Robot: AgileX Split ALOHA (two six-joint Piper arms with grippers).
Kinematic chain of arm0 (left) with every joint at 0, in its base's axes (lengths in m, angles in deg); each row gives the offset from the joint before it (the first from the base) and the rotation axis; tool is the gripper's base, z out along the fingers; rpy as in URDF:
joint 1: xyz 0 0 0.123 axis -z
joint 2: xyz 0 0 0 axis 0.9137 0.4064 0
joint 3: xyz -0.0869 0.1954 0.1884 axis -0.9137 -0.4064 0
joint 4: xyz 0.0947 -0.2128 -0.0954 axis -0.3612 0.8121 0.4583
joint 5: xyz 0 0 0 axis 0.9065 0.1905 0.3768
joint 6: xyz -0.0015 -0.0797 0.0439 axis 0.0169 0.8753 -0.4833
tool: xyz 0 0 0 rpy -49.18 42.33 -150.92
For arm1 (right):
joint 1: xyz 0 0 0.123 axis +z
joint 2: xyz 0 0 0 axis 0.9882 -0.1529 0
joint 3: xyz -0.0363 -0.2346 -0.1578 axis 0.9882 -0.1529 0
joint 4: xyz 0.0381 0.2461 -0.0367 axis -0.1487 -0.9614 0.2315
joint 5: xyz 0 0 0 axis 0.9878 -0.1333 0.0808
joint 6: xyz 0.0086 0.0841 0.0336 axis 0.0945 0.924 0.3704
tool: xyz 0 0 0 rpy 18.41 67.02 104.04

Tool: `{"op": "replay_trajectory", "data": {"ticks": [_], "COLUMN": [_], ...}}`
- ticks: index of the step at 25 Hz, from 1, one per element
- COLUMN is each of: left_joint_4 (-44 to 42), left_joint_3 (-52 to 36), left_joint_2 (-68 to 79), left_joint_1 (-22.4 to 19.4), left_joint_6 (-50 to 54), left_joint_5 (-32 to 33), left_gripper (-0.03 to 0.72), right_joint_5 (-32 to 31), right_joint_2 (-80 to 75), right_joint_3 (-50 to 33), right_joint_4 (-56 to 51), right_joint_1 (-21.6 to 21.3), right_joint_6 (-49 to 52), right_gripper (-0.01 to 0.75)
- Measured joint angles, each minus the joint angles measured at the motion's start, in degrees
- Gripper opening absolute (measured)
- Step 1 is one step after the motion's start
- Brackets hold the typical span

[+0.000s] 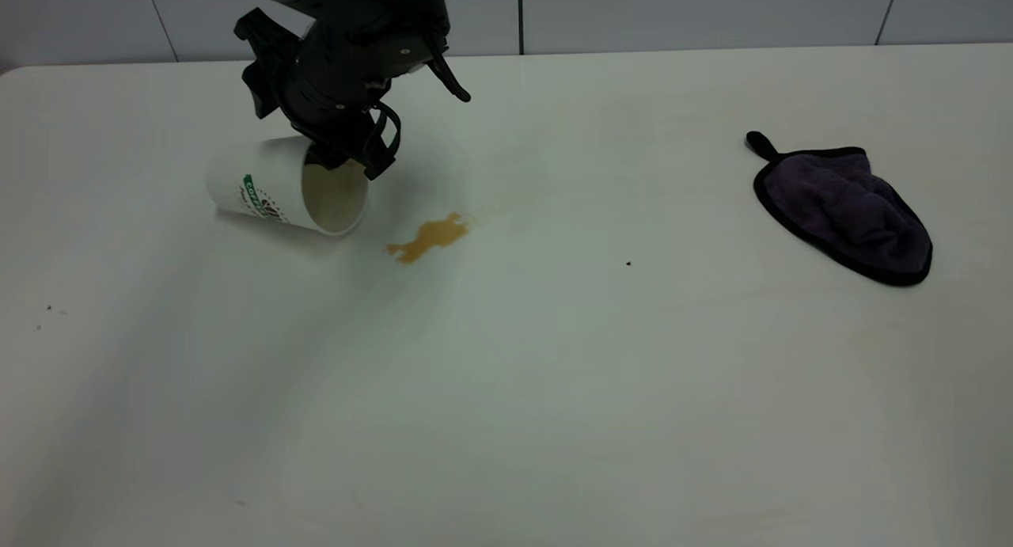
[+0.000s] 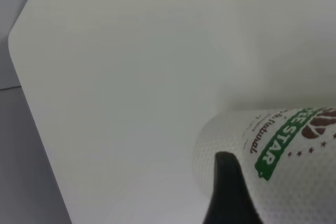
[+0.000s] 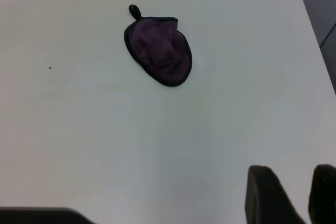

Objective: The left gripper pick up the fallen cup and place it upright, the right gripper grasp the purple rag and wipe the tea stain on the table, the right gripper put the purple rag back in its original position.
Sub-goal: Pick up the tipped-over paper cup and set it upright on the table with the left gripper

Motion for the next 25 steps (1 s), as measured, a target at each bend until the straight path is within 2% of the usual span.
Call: {"op": "replay_trajectory", "data": {"ticks": [2, 4, 6, 7, 8, 12, 15, 18, 25], "left_joint_4": [-0.2, -0.2, -1.1, -1.7, -1.9, -1.0, 6.1, 18.3, 49.5], "left_joint_3": [0.0, 0.0, 0.0, 0.0, 0.0, 0.0, 0.0, 0.7, 1.8], "left_joint_2": [0.0, 0.0, 0.0, -0.2, -0.5, -5.1, -11.2, -15.4, -16.5], "left_joint_1": [-0.7, -1.3, -1.7, -2.0, -2.1, -2.3, -3.7, -6.7, -16.2], "left_joint_6": [0.1, 0.1, -1.3, -2.3, -3.3, -8.0, -15.2, -25.4, -44.8], "left_joint_5": [-0.3, -0.1, 1.1, 1.4, 1.4, -1.4, -4.3, -6.2, -5.2], "left_gripper": [0.415, 0.27, 0.091, 0.029, 0.004, -0.007, -0.008, -0.008, -0.008], "right_joint_5": [0.0, 0.0, 0.0, 0.0, 0.0, 0.0, 0.0, 0.0, 0.0], "right_joint_2": [0.0, 0.0, 0.0, 0.0, 0.0, 0.0, 0.0, 0.0, 0.0], "right_joint_3": [0.0, 0.0, 0.0, 0.0, 0.0, 0.0, 0.0, 0.0, 0.0], "right_joint_4": [0.0, 0.0, 0.0, 0.0, 0.0, 0.0, 0.0, 0.0, -0.1], "right_joint_1": [0.0, 0.0, 0.0, 0.0, 0.0, 0.0, 0.0, 0.0, 0.0], "right_joint_6": [0.0, 0.0, 0.0, 0.0, 0.0, 0.0, 0.0, 0.0, 0.0], "right_gripper": [0.238, 0.238, 0.238, 0.238, 0.238, 0.238, 0.238, 0.238, 0.238]}}
